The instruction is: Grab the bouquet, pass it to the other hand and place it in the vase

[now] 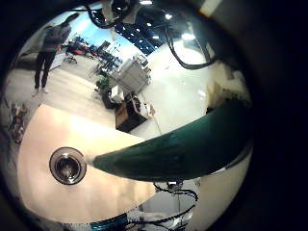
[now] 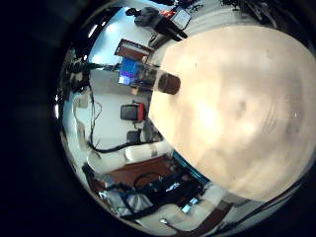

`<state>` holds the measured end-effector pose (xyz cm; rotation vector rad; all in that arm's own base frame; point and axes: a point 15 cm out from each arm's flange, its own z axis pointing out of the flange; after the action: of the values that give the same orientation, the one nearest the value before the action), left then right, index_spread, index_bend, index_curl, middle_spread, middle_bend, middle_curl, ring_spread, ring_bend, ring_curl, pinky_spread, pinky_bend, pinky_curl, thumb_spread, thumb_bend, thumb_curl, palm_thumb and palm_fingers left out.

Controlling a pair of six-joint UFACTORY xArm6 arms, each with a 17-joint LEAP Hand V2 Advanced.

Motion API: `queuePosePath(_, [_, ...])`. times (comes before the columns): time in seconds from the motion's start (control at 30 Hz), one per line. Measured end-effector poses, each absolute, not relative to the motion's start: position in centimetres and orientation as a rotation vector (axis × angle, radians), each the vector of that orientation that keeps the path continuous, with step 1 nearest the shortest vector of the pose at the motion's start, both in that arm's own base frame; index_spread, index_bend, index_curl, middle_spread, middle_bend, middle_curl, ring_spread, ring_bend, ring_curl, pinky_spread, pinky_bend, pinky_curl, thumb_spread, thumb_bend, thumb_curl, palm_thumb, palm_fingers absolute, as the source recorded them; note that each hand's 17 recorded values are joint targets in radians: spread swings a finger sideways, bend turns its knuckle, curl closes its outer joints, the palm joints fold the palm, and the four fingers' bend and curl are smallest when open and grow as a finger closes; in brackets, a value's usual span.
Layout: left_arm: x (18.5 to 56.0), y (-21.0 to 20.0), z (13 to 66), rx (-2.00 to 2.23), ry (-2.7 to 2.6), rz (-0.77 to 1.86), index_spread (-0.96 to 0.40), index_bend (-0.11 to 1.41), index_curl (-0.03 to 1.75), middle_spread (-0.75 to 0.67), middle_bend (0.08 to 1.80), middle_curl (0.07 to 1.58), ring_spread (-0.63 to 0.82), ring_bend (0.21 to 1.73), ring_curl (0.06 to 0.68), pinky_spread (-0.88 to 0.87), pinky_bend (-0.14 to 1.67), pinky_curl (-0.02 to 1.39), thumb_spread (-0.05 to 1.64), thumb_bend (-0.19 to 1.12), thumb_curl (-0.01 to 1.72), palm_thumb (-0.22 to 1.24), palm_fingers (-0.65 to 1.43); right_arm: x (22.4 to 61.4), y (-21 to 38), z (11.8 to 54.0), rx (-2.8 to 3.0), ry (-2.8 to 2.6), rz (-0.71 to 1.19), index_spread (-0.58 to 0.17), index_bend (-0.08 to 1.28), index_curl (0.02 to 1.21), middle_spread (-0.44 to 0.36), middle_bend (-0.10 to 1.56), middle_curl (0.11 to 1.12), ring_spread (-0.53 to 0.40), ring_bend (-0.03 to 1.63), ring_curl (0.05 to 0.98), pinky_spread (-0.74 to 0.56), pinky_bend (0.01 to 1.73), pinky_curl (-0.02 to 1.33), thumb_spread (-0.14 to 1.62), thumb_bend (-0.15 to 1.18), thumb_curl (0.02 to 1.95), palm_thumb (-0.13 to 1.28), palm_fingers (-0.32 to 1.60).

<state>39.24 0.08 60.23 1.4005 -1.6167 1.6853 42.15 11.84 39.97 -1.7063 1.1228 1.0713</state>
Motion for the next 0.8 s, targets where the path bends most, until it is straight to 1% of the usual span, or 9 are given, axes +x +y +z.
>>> queuePosePath(0.27, [39.3,1.3,57.1,1.428,-1.573,1.669,-0.64,0.88,1.08,-0.38,1.33,0.73,-0.37,1.45,0.533,-0.47,1.34,0.68,1.16,0.0,0.88,0.86,1.17,42.2,11.8,39.5,-1.718,1.141,1.065,-0.328,0.16,0.26,0.124,0.19,0.29,0.235,0.35,0.249,0.4,0.41,0.33,1.02,-0.02,0.43,0.69,-0.01])
queuePosePath(0.8, [39.9,2.7,52.7,1.445,-1.536,1.646,-0.64,0.89,1.08,-0.38,1.33,0.73,-0.37,1.45,0.533,-0.47,1.33,0.69,1.16,0.0,0.89,0.86,1.17,42.2,11.7,39.5,-1.721,1.142,1.064,-0.317,0.16,0.26,0.125,0.19,0.3,0.237,0.35,0.254,0.4,0.41,0.32,1.02,-0.02,0.43,0.7,0.0])
